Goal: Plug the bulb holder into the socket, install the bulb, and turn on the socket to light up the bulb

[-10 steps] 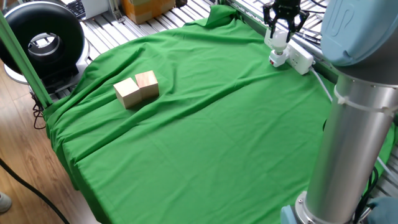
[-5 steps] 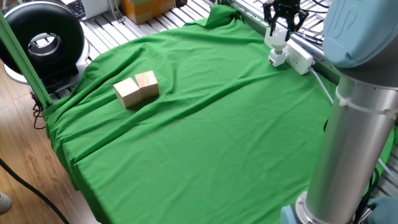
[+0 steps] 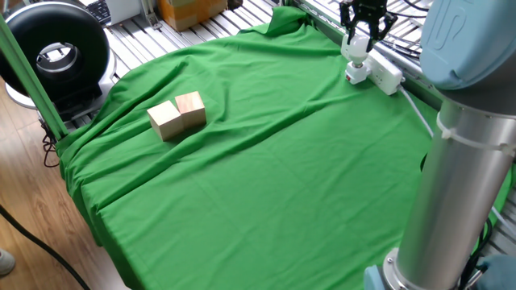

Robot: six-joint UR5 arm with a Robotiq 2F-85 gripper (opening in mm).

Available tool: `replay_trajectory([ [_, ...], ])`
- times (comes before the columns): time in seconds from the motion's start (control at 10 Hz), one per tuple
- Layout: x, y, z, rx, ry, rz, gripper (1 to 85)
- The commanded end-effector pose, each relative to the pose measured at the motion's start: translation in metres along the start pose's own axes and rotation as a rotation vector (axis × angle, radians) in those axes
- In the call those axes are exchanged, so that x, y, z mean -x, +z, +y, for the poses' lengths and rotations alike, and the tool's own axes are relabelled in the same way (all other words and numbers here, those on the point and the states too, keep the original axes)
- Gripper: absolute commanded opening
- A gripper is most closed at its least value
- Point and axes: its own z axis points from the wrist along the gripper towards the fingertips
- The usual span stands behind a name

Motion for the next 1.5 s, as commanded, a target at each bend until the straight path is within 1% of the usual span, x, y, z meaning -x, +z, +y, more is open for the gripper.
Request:
replay_trajectory([
  [0.0, 0.006, -0.001, -0.006, -0.031, 0.024, -0.03, 1.0],
  [0.1, 0.009, -0.001, -0.005, -0.026, 0.031, -0.04, 1.0],
  [0.4, 0.007, 0.002, -0.005, -0.022, 0.017, -0.04, 1.0],
  [0.6, 0.003, 0.007, 0.0, 0.001, 0.011, -0.033, 1.0],
  [0.8, 0.003, 0.009, 0.001, 0.012, 0.011, -0.03, 1.0],
  [1.1, 0.0, 0.012, -0.002, 0.008, 0.034, -0.006, 1.0],
  [1.3, 0.001, 0.015, -0.002, 0.008, 0.082, 0.015, 1.0],
  [1.4, 0.003, 0.015, 0.0, 0.014, 0.106, 0.021, 1.0],
])
